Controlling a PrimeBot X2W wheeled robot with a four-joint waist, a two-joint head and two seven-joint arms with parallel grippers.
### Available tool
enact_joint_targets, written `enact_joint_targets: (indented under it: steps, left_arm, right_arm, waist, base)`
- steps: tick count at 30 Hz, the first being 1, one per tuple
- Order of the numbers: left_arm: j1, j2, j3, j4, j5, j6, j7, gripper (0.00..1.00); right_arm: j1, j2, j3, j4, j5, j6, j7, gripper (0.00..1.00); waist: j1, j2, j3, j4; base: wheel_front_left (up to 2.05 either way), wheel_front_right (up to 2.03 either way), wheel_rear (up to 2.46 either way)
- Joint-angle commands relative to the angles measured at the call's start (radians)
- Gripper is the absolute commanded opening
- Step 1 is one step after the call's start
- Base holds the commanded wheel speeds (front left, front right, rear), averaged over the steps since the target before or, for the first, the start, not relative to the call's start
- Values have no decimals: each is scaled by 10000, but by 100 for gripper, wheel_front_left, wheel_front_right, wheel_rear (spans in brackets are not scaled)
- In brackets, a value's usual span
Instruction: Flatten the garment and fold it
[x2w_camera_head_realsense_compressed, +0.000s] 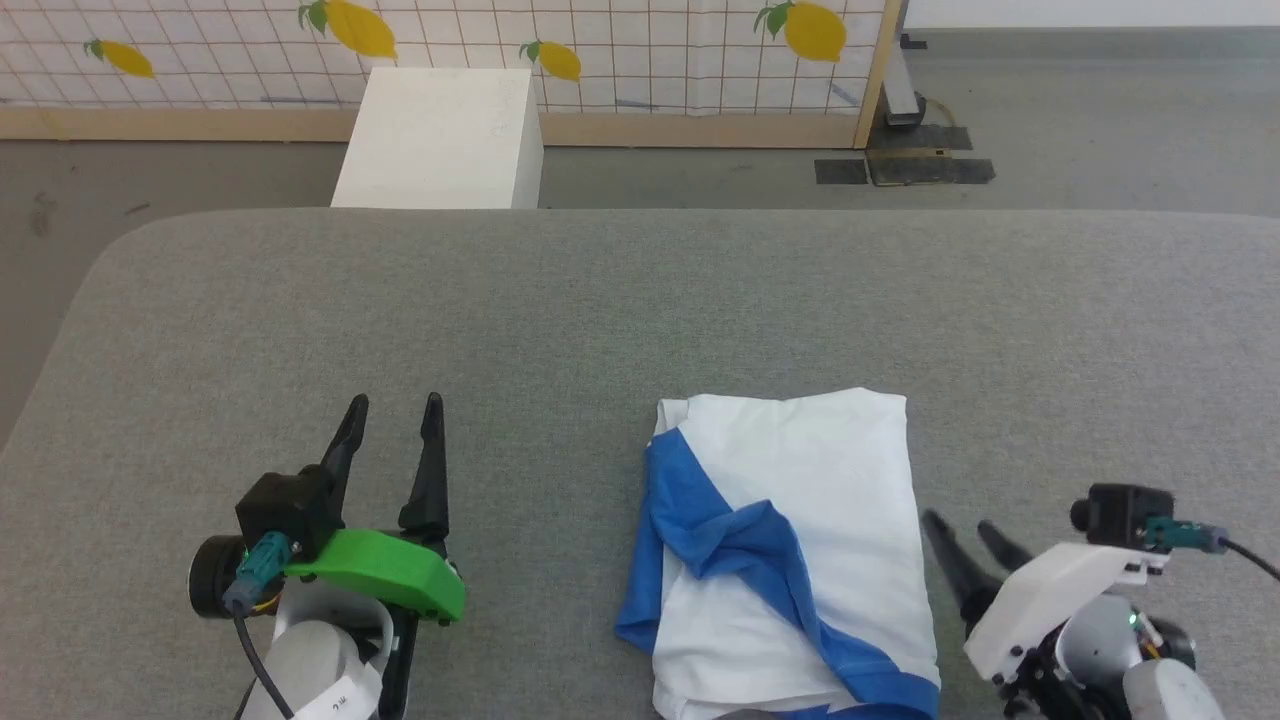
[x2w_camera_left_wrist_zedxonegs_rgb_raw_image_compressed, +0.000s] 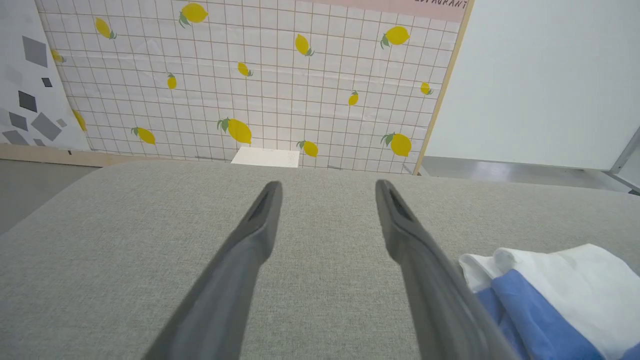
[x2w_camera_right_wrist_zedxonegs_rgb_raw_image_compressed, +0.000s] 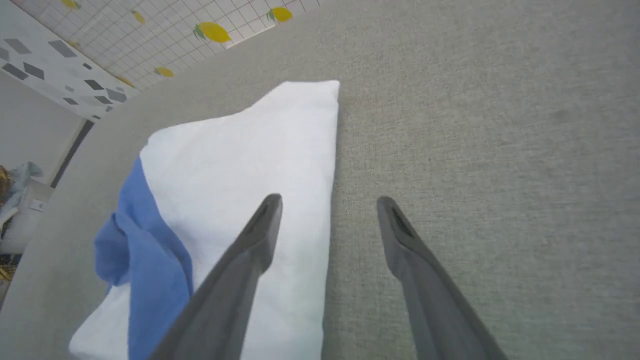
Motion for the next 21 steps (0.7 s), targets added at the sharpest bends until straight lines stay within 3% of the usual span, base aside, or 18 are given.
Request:
enact_joint_targets:
  steps: [1, 11, 12, 13, 15, 18, 21]
  left_arm:
    - [117, -57, 1, 16, 94, -78, -47, 100]
    - [198, -118, -19, 75, 148, -114, -47, 100]
    - [206, -125, -26, 87, 152, -117, -47, 100]
    - [215, -131, -28, 99, 153, -119, -47, 100]
    - [248, -143, -10, 115, 153, -122, -47, 100]
    - [303, -154, 54, 112, 155, -119, -47, 100]
    - [354, -164, 136, 40, 159, -93, -47, 100]
  right_arm:
    - [-105, -3, 54, 291, 209, -13, 154, 100]
    - [-1162, -3, 882, 2753, 1239, -13, 873, 100]
    - [-1234, -3, 986, 2909, 1353, -13, 946, 92]
    - [-1308, -3, 1098, 3043, 1451, -13, 1007, 50]
    - [-1506, -3, 1327, 3237, 1347, -13, 1004, 0]
    - [-1786, -3, 1534, 3141, 515, -13, 1028, 0]
    - [-2059, -3, 1758, 2452, -1155, -13, 1224, 0]
  waist:
    - [0, 0, 30, 57]
    - [0, 0, 31, 271]
    - [0, 0, 21, 281]
    - [0, 0, 10, 287]
    - [0, 0, -11, 273]
    - [0, 0, -38, 186]
    - [0, 0, -8, 2]
  base:
    - [0, 0, 0]
    - [0, 0, 0]
    - [0, 0, 0]
    - [0, 0, 0]
    - [0, 0, 0]
    - [0, 0, 0]
    - [0, 0, 0]
